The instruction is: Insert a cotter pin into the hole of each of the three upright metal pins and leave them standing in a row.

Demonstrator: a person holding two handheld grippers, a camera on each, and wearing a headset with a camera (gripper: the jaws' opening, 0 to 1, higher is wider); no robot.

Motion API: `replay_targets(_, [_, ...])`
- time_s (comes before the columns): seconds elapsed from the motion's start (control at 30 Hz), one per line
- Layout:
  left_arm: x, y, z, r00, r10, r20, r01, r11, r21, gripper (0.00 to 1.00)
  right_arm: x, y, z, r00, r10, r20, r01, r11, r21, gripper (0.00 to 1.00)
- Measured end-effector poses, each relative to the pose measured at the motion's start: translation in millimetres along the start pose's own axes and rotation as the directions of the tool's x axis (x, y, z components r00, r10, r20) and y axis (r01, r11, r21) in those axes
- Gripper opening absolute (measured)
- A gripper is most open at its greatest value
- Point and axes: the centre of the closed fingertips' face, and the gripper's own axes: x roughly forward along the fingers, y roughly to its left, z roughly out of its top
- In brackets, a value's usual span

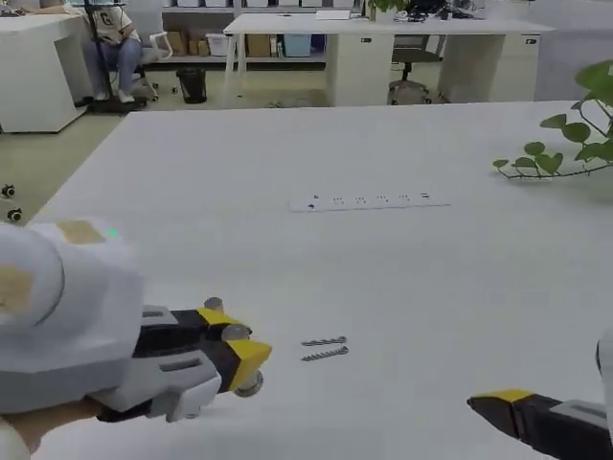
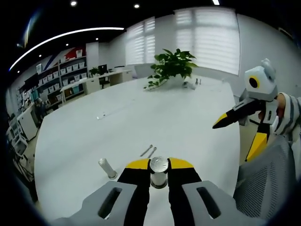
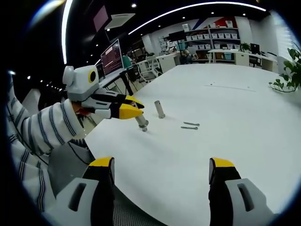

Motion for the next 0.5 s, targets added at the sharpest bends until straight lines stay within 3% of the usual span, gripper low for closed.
replay_targets(0.2, [10.3, -13.1, -18.3, 0.9993, 0.013, -0.034, -0.014, 0.999, -0.031, 0.09, -1.8, -0.9, -3.4, 1.0, -0.004, -0.007, 0.004, 1.0, 0.006, 0.81])
replay_targets(0.3, [13.6, -13.3, -26.3, 0.9977, 0.048, -0.048, -0.052, 0.996, -0.067, 0.09, -1.3, -0.7, -4.4, 1.0, -0.002, -0.008, 0.002, 1.0, 0.004, 0.81])
replay_targets(0.5, [17.7, -14.0, -37.9, 0.9943, 0.074, -0.077, -0.079, 0.995, -0.065, 0.09, 0.7, 2.5, -5.7, 0.9999, 0.009, -0.011, -0.009, 1.0, 0.003, 0.81])
